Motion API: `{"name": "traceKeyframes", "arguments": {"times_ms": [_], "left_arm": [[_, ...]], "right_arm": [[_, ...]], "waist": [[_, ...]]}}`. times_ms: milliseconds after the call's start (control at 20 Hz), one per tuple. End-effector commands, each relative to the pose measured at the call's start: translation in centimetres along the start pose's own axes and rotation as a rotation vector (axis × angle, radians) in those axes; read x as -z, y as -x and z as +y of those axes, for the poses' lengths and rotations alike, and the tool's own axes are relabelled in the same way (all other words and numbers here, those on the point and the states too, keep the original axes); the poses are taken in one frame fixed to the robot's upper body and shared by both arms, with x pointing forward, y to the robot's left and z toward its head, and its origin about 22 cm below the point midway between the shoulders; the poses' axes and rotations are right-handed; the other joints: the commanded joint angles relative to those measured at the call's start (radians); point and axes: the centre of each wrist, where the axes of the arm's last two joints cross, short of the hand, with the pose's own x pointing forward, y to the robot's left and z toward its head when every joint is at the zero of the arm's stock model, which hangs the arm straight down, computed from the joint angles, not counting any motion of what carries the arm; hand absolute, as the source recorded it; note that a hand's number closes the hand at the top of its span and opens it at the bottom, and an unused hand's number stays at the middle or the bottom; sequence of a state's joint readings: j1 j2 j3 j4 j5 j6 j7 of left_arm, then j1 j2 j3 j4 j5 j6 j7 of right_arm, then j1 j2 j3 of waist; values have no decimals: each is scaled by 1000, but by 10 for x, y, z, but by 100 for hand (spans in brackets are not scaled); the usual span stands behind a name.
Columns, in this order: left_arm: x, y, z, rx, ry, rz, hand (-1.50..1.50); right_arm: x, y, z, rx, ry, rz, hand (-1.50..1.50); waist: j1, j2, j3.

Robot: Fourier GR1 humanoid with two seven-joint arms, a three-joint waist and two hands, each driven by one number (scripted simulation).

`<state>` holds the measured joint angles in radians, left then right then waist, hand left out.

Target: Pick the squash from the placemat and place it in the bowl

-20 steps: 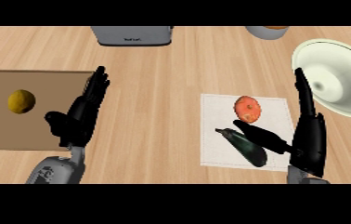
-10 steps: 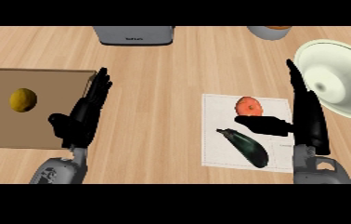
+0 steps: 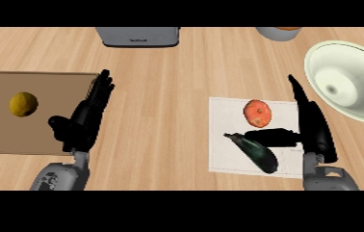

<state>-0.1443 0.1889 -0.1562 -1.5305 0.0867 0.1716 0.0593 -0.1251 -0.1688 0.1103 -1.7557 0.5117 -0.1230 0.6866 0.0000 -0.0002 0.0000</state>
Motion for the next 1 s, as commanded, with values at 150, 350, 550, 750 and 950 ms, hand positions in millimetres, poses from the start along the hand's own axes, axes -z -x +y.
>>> {"name": "traceKeyframes", "arguments": {"times_ms": [150,350,550,750,950], "left_arm": [[-9,6,5,19,-2,-9,0],[10,0,-4,8,10,-2,0],[3,-12,-2,0,7,-14,0],[1,1,-5,7,6,2,0],[-5,-14,-11,-7,-5,13,0]], "right_arm": [[-5,18,-15,83,-6,-48,-150],[2,11,7,145,-15,-86,-150],[-7,24,12,166,-15,-82,-150],[-11,44,17,214,-18,-65,-150],[-10,38,17,251,-49,-46,-150]], "waist": [[-2,-1,0],[-1,0,0],[0,0,0],[-2,0,0],[-1,-1,0]]}}
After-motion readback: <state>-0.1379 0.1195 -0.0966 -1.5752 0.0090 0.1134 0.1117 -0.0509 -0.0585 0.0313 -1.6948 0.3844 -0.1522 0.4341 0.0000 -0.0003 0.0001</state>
